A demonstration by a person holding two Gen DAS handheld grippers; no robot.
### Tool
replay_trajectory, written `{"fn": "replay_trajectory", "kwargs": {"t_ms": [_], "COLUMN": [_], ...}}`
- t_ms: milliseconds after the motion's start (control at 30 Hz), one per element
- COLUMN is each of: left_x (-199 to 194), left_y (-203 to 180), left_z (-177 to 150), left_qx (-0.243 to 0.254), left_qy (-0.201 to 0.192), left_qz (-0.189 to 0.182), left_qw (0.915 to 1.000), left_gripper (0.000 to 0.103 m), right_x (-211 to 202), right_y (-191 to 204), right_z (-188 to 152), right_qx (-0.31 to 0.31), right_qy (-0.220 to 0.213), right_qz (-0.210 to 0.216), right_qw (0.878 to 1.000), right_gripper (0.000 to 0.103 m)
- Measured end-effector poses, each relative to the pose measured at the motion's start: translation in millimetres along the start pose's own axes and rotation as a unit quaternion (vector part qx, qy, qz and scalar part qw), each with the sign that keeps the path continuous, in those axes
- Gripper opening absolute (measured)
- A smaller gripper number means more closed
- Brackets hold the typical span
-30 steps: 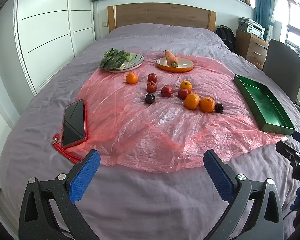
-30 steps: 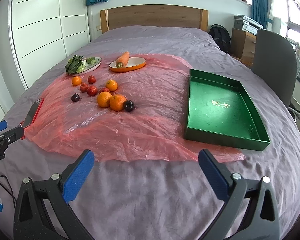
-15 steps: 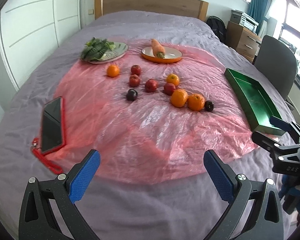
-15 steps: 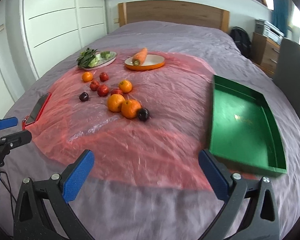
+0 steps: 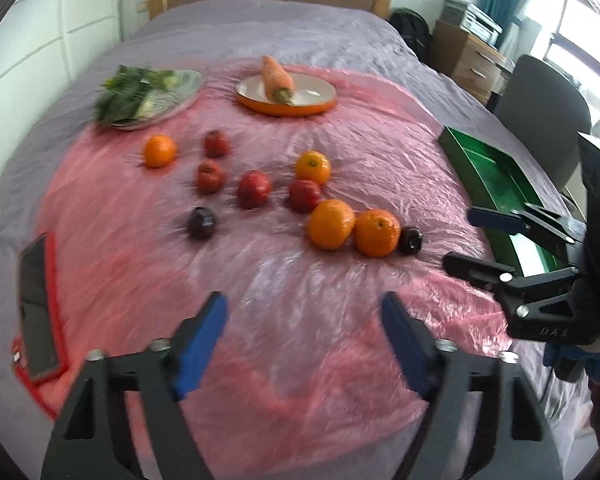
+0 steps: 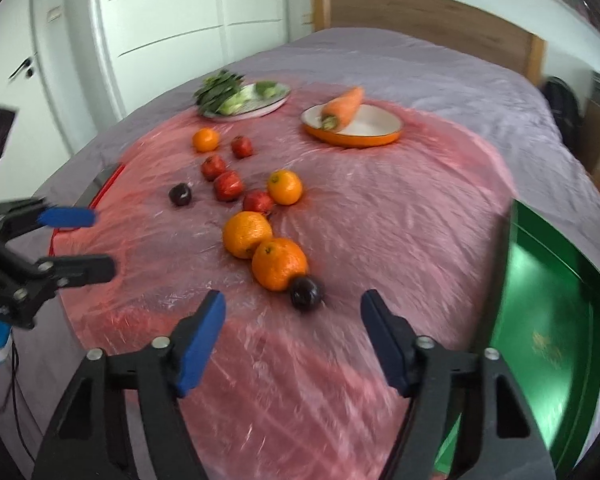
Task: Organize fruits
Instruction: 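Grasp an orange with the left tool while the right tool grasps a dark plum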
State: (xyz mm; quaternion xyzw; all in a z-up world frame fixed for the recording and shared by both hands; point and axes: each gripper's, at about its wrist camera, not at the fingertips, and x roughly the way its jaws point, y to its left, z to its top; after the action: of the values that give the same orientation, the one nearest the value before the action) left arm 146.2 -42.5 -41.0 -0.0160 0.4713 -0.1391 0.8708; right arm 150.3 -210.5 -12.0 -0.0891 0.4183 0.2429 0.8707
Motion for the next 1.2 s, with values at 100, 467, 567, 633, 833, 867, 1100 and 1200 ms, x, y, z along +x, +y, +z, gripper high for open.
{"fn": "replay_trajectory", "kwargs": {"t_ms": [100, 467, 567, 633, 833, 867, 1100, 1200], "left_x": [17, 58, 67, 72, 85, 88, 97, 96], "left_y": [-6, -11, -12, -12, -14, -14, -17, -17], "left_z": [8, 30, 35, 38, 43, 43, 46, 45], "left_qx": [0.010, 0.026, 0.032, 0.034, 0.041, 0.043, 0.054, 0.056], "left_qy": [0.008, 0.022, 0.028, 0.031, 0.038, 0.039, 0.042, 0.041], "left_qz": [-0.002, -0.007, -0.012, -0.014, -0.020, -0.020, -0.024, -0.027], "left_qw": [0.9999, 0.9994, 0.9990, 0.9988, 0.9983, 0.9981, 0.9974, 0.9973], "left_gripper": [0.062, 0.050, 0.042, 0.042, 0.041, 0.040, 0.033, 0.032], "right_x": [15, 61, 65, 69, 78, 79, 87, 88], "right_y": [-4, -20, -24, -26, -23, -23, -21, -20], "right_z": [4, 10, 13, 13, 12, 12, 11, 10], "right_qx": [-0.019, -0.076, -0.081, -0.088, -0.101, -0.103, -0.107, -0.108], "right_qy": [0.019, 0.086, 0.091, 0.097, 0.107, 0.109, 0.120, 0.120], "right_qz": [0.027, 0.074, 0.080, 0.083, 0.091, 0.092, 0.085, 0.081], "right_qw": [0.999, 0.991, 0.989, 0.988, 0.985, 0.984, 0.983, 0.983], "right_gripper": [0.103, 0.039, 0.039, 0.039, 0.039, 0.039, 0.039, 0.037]}}
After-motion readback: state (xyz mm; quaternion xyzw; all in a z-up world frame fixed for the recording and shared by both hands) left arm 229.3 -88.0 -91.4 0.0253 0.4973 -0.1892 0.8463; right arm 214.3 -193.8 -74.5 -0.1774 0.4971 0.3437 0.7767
